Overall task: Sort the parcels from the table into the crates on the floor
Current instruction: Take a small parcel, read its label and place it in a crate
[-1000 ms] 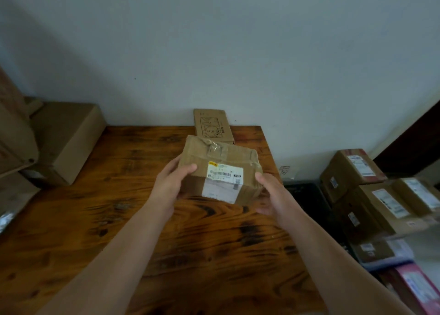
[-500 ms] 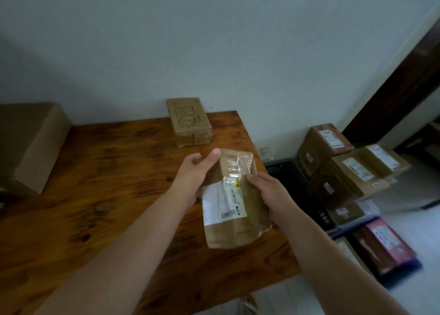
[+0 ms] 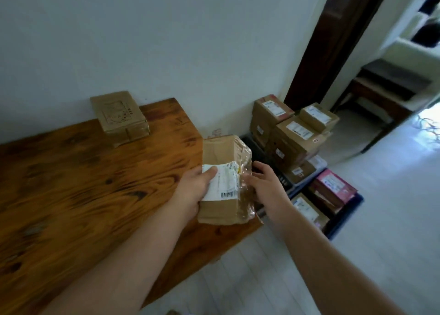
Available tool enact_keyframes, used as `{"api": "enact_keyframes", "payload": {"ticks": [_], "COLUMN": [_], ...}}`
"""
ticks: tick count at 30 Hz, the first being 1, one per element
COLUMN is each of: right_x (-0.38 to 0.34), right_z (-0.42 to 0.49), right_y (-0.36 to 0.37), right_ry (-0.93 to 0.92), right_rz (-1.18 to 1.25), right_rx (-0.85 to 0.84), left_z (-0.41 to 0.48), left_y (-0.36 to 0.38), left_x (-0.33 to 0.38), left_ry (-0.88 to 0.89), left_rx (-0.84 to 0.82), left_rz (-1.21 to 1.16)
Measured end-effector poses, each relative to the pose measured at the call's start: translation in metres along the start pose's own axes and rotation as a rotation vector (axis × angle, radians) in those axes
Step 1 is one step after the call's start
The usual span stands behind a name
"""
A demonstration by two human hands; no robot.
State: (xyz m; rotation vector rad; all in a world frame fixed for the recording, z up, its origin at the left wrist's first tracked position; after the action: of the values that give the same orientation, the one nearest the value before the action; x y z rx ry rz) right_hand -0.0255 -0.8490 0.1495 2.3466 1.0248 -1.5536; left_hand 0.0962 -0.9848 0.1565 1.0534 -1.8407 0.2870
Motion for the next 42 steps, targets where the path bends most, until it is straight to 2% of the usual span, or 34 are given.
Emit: {"api": "enact_keyframes", "payload": {"ticks": [3, 6, 9, 13, 20, 24, 28, 30, 35, 42], "right_x": [0.005, 0.025, 0.048, 0.087, 0.13, 0.142, 0.154, 0.161, 0.183, 0.241], "right_z": [-0.005, -0.006, -0.001, 0.013, 0.048, 0.085, 0.142, 0.169, 0.24, 0.323], "right_y": [-0.037, -0.086, -0.145, -0.232, -0.357, -0.394, -0.421, -0.434, -0.445, -0.456], "right_ry": [-0.053, -0.031, -0.042, -0.012, -0.016, -0.009, 0.006, 0.05, 0.12, 0.254], "right_rz": [-0.076, -0.066, -0.175, -0.243, -0.283, -0.379, -0.575, -0.591, -0.629, -0.985], "right_rx": [-0.06, -0.121, -0.133, -0.088, 0.076, 0.112, 0.078, 0.076, -0.071, -0.183], "left_z": [-0.001, -0.005, -0.004, 0.002, 0.024, 0.055, 0.108, 0.136, 0.203, 0.275], "left_y": [0.047, 0.104, 0.163, 0.25, 0.36, 0.399, 0.437, 0.455, 0.497, 0.521], "left_x": [-0.012, -0.039, -0.071, -0.119, -0.183, -0.205, -0.23, -0.239, -0.27, -0.327], "left_ry": [0.027, 0.031, 0.039, 0.037, -0.122, -0.178, -0.247, -0.284, -0.357, -0.403], "left_rx": [0.046, 0.071, 0.067, 0.031, -0.097, -0.138, -0.127, -0.114, -0.049, 0.05], "left_rz": [0.01, 0.009, 0.047, 0.096, 0.17, 0.223, 0.22, 0.217, 0.258, 0.294]}}
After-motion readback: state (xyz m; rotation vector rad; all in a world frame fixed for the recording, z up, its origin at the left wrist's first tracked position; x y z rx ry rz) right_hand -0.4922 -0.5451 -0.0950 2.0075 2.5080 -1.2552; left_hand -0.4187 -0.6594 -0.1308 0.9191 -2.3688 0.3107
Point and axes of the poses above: each hand's wrist, its own z-axis towards the middle knuckle, its own y-axis out of the palm, x = y × z, the point moved 10 cm from there along z, towards the middle knuckle, and after that the axes turned 8 degrees about -z, right-handed, at the moved point
